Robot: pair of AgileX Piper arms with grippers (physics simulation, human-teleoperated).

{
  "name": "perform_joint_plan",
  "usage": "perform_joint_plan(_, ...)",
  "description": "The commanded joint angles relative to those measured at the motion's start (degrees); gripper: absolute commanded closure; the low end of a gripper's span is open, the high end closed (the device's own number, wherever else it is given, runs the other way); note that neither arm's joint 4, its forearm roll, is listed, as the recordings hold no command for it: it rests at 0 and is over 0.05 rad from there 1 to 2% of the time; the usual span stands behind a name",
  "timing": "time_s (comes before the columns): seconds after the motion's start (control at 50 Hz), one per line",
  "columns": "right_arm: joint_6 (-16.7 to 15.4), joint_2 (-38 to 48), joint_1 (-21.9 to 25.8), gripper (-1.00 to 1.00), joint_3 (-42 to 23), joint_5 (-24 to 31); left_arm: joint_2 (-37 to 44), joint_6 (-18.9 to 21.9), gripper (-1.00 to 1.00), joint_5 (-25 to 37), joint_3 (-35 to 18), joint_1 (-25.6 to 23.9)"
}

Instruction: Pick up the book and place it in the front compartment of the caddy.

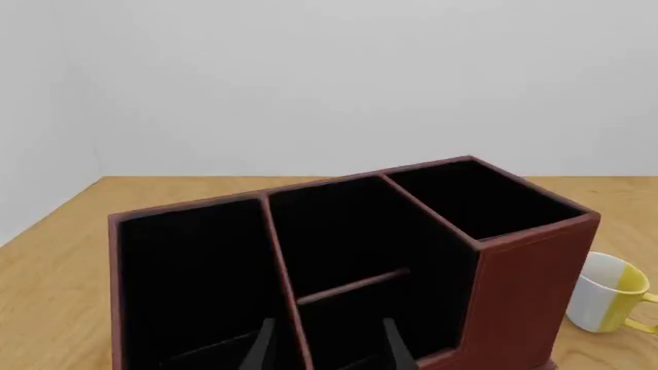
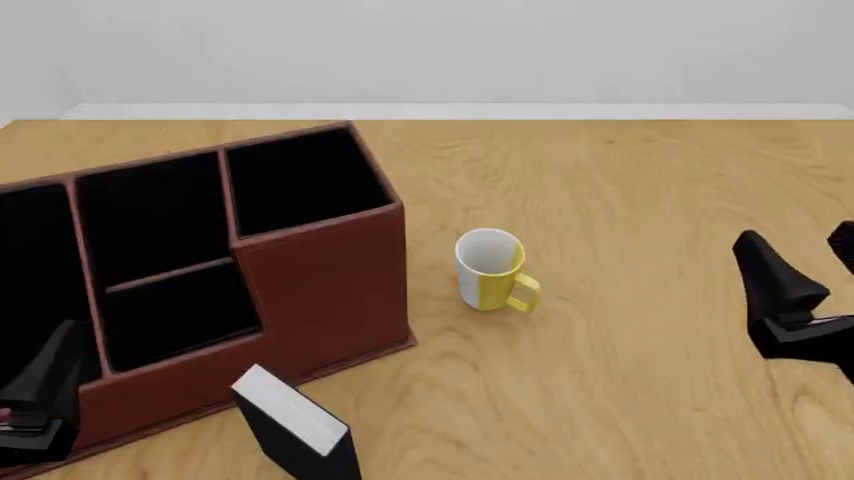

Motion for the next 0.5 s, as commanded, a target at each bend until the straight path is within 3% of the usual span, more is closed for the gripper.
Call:
perform_joint_plan(0.02, 3.7, 16.1, 7.0, -1.00, -13.9, -1.6, 0.0, 0.0, -1.00, 0.0, 0.0, 0.0)
perform_joint_plan(0.1, 0.1, 22.4, 11.4, -1.00, -21.1, 3.5, 0.0, 0.0, -1.00, 0.0, 0.0, 0.0)
perform_joint_plan(0.2, 0.7, 26.1, 16.5, -1.00, -26.9, 8.3, 0.0, 0.0, -1.00, 0.0, 0.0, 0.0)
perform_joint_plan(0.26, 4.5, 27.8, 19.1, -1.00, -30.7, 12.1, 0.0, 0.0, -1.00, 0.0, 0.0, 0.0)
perform_joint_plan(0.38, 1.5, 30.4, 20.2, -1.00, -37.5, 19.9, 0.0, 0.0, -1.00, 0.0, 0.0, 0.0)
perform_joint_plan(0.42, 3.0, 32.8, 22.2, -1.00, -42.6, 25.5, 0.0, 0.0, -1.00, 0.0, 0.0, 0.0)
perform_joint_plan(0.44, -1.2, 34.3, 23.1, -1.00, -45.6, 28.4, 0.0, 0.0, -1.00, 0.0, 0.0, 0.0)
perform_joint_plan(0.5, 3.7, 36.0, 26.7, -1.00, -50.1, 33.1, 0.0, 0.0, -1.00, 0.0, 0.0, 0.0)
